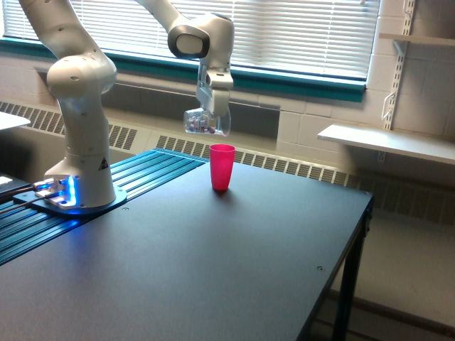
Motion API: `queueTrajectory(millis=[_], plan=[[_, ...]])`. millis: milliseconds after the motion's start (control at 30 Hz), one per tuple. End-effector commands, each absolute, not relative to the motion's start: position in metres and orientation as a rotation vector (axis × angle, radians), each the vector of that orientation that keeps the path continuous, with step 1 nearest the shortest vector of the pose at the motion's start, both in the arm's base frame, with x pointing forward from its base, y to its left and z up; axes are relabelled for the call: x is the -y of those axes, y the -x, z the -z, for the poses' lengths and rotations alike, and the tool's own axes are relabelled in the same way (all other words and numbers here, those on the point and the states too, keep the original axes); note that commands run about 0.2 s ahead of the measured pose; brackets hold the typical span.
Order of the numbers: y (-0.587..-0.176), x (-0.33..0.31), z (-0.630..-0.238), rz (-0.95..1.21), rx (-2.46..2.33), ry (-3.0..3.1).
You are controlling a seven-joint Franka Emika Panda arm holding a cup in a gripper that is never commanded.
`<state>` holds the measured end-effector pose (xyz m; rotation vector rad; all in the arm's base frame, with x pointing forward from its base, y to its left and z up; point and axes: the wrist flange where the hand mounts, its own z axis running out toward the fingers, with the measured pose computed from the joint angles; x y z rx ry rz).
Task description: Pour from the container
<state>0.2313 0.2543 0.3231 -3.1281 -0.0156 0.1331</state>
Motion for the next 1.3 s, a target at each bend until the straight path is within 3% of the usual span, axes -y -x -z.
queueTrajectory(millis=[33, 1300], plan=[[-0.226, -0.252, -0.316, -0.189, 0.005, 3.19], [-0.239, -0.266, -0.3, -0.392, -0.03, 3.161]])
